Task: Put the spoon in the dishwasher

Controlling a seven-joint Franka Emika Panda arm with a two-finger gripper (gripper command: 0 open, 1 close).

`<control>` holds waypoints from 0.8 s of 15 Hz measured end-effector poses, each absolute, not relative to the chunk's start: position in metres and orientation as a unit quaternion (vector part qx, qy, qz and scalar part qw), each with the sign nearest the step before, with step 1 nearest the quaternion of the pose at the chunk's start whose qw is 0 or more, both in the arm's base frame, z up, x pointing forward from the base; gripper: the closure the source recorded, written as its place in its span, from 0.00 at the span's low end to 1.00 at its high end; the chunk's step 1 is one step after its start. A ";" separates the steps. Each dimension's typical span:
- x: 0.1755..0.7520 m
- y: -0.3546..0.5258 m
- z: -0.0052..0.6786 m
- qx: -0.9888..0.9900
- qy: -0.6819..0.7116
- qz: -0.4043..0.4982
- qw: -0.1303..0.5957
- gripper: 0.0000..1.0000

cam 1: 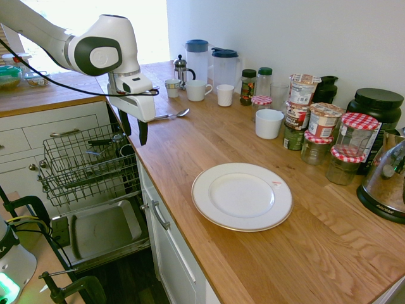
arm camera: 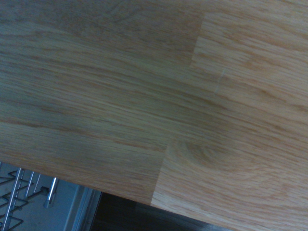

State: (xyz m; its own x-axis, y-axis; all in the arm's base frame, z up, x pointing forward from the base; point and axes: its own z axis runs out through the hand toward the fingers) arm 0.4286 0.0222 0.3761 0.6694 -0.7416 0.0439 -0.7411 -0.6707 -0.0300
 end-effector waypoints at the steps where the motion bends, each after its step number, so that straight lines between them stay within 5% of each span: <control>1: 0.428 0.022 0.375 -0.913 0.407 -0.024 0.005 0.00; 12: 0.514 0.106 0.403 -0.797 0.595 -0.092 0.052 0.00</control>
State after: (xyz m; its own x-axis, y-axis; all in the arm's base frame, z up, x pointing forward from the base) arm 0.5143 0.1057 0.4031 0.2760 -0.9574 0.0847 -0.9384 -0.2875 -0.1916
